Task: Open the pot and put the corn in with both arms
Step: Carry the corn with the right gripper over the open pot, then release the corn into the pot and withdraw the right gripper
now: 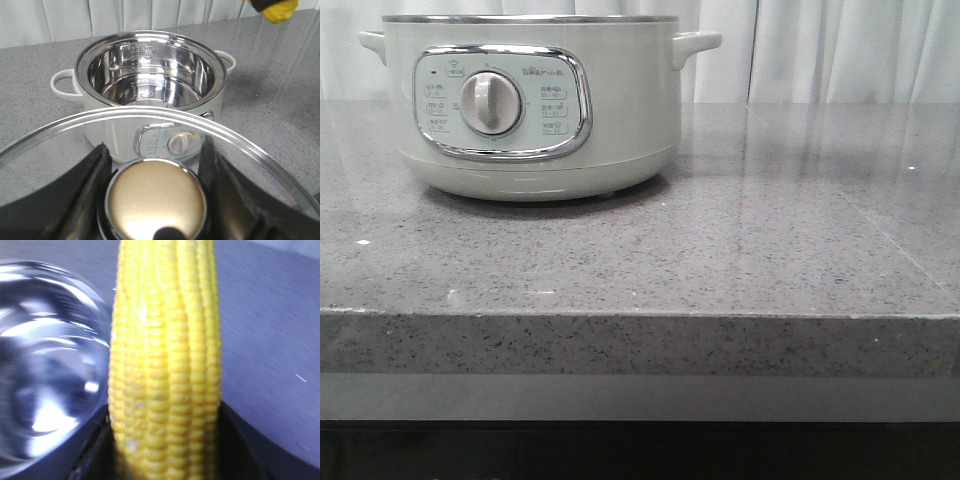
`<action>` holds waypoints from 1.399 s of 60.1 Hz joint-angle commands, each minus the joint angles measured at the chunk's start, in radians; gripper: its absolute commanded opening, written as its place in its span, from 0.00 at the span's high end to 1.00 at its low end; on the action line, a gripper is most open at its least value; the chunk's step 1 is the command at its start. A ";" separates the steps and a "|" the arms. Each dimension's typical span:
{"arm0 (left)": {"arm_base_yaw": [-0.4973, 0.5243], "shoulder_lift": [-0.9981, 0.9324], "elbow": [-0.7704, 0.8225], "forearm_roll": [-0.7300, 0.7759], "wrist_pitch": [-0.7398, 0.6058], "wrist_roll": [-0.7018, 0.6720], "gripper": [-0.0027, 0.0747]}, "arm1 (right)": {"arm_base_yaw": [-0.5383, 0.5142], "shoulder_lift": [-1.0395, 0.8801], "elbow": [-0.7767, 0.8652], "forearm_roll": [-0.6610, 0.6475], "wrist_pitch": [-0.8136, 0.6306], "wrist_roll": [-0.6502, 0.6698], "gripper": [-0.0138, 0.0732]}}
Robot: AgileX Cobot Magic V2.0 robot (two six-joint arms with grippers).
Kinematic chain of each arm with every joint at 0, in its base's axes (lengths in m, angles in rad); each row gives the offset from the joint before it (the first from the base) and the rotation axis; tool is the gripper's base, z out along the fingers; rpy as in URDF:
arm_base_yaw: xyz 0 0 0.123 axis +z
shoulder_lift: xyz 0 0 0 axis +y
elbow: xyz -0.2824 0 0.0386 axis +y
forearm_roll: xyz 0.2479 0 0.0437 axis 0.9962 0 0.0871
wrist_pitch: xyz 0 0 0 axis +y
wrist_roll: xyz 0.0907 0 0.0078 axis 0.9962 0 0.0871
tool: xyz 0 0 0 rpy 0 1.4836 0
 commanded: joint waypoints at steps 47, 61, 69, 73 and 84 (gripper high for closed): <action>-0.001 -0.005 -0.036 -0.006 -0.145 -0.007 0.63 | 0.247 0.194 -0.046 0.036 -0.207 -0.042 0.34; -0.001 -0.005 -0.036 -0.006 -0.145 -0.007 0.63 | 0.247 0.182 -0.047 0.035 -0.206 -0.042 0.23; -0.001 -0.005 -0.036 -0.006 -0.145 -0.007 0.63 | 0.247 0.139 -0.047 0.035 -0.180 -0.042 0.23; -0.001 -0.005 -0.036 -0.006 -0.145 -0.007 0.63 | 0.247 0.093 -0.046 0.035 -0.156 -0.041 0.23; -0.001 -0.005 -0.036 -0.006 -0.145 -0.007 0.63 | 0.247 -0.063 0.059 0.035 -0.175 -0.041 0.23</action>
